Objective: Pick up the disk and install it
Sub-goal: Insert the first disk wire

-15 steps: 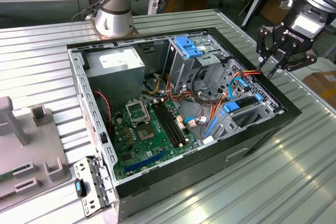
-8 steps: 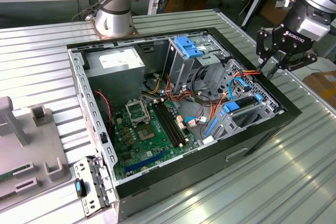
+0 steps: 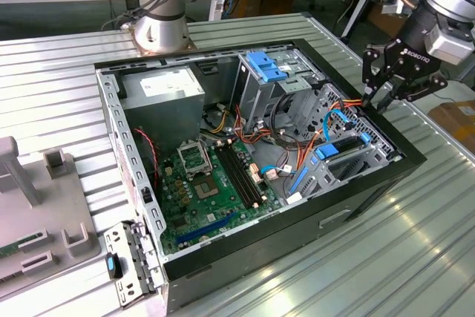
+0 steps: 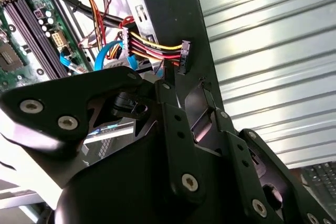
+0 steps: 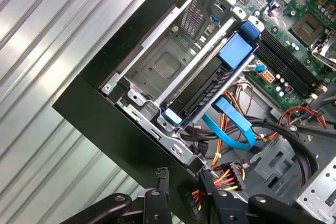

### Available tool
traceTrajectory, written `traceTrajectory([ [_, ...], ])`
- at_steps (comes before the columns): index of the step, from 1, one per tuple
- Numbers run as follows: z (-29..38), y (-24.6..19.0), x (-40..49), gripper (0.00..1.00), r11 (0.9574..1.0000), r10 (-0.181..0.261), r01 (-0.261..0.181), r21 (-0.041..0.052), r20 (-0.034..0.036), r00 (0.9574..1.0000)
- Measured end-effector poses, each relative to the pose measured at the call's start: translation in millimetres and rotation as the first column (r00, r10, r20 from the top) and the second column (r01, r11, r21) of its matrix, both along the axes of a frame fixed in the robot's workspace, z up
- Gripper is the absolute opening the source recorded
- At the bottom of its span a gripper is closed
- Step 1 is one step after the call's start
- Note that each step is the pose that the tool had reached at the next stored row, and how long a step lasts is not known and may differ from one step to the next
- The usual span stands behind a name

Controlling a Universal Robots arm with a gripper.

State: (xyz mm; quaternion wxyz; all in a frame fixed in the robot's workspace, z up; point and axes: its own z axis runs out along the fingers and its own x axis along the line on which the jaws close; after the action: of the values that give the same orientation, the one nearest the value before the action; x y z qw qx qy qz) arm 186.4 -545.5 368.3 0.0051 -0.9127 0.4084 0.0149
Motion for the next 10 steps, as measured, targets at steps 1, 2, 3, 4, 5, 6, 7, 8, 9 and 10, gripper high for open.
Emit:
traceTrajectory([
  [1,0.0,1.0,0.0,0.36,1.0000,0.003,-0.003,-0.0005,0.0000,1.0000],
  [2,0.0,2.0,0.0,0.36,1.0000,0.003,-0.003,-0.0013,-0.0001,1.0000],
  [3,-0.1,3.1,0.0,0.36,1.0000,0.004,-0.004,-0.0017,-0.0001,1.0000],
  [4,0.0,5.2,0.2,0.36,1.0000,0.007,-0.007,-0.0023,0.0000,1.0000],
  [5,-0.2,6.8,0.9,0.36,0.9999,0.016,-0.016,-0.0022,-0.0001,0.9999],
  [6,-0.4,7.0,3.1,0.36,0.9998,0.018,-0.018,-0.0022,-0.0001,0.9998],
  [7,-0.6,7.2,4.3,0.36,0.9998,0.019,-0.019,-0.0026,-0.0001,0.9998],
  [8,-0.8,7.2,4.3,0.36,0.9998,0.019,-0.019,-0.0027,-0.0001,0.9998],
  [9,-2.0,7.2,4.7,0.36,0.9998,0.020,-0.020,-0.0024,0.0000,0.9998],
  [10,-2.0,7.2,5.0,0.36,0.9998,0.020,-0.020,-0.0030,0.0000,0.9998],
])
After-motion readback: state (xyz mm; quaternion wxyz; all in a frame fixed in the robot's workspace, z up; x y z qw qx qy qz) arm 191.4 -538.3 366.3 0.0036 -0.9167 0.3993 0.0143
